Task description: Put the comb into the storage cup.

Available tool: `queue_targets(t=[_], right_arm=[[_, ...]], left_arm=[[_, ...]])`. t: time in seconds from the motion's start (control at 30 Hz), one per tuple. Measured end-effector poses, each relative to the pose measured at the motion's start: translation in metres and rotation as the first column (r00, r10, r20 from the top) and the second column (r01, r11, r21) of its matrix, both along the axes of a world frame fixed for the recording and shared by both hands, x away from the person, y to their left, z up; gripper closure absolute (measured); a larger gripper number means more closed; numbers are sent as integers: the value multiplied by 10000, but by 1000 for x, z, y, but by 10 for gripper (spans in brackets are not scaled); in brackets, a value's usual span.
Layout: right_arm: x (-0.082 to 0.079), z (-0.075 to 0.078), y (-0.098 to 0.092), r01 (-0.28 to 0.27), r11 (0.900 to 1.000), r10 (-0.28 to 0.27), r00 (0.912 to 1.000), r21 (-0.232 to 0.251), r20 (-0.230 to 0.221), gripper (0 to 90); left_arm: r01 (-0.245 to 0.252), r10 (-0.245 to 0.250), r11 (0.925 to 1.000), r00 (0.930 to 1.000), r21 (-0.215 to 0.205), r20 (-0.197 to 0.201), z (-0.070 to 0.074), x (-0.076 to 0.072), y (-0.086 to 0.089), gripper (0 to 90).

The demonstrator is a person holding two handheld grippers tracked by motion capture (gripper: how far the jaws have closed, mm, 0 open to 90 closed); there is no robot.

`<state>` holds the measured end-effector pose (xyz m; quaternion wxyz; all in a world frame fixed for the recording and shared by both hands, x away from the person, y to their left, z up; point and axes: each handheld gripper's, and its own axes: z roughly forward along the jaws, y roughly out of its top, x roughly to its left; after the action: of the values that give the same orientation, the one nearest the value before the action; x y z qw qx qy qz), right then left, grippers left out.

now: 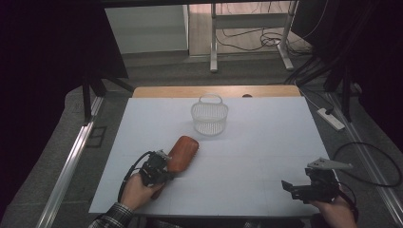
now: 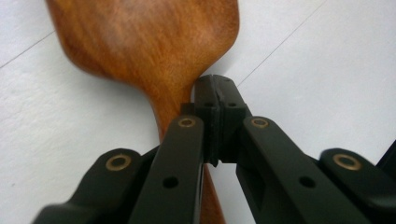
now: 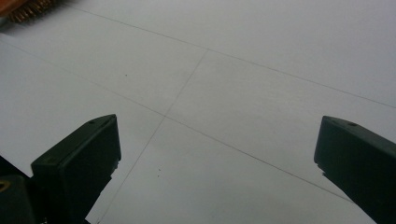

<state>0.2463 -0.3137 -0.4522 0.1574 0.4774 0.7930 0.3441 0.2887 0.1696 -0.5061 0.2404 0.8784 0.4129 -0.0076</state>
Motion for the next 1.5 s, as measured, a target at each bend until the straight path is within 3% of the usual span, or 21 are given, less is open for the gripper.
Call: queue_targets(t=[0.43,0.6,0.77,0.9,1.17,1.43,1.5], right_arm=[[0,0,0,32,10000,-32,10000,-23,-12,7],[0,0,0,47,10000,-47,10000,-28,-14,7],[0,0,0,66,10000,-66,10000,-12,-26,7],[1,0,0,62,10000,-62,10000,-15,-27,7],[1,0,0,71,10000,-71,10000,-19,-45,7],[1,0,0,59,10000,-59,10000,-10,-68,2],[1,0,0,50,10000,-50,10000,-3,-70,1]], left_arm=[[-173,174,9988,9998,462,-36,-1,2,11,887],[-184,184,9998,9998,80,-80,2,1,14,887],[-312,321,9994,9981,-170,532,15,-9,19,868],[-375,388,9991,9972,-200,645,16,-11,21,856],[-707,724,9972,9939,-229,836,20,-9,27,687],[-1041,1054,9944,9880,-177,1129,22,-5,37,373],[-1067,1089,9940,9877,-255,1126,23,-3,39,336]])
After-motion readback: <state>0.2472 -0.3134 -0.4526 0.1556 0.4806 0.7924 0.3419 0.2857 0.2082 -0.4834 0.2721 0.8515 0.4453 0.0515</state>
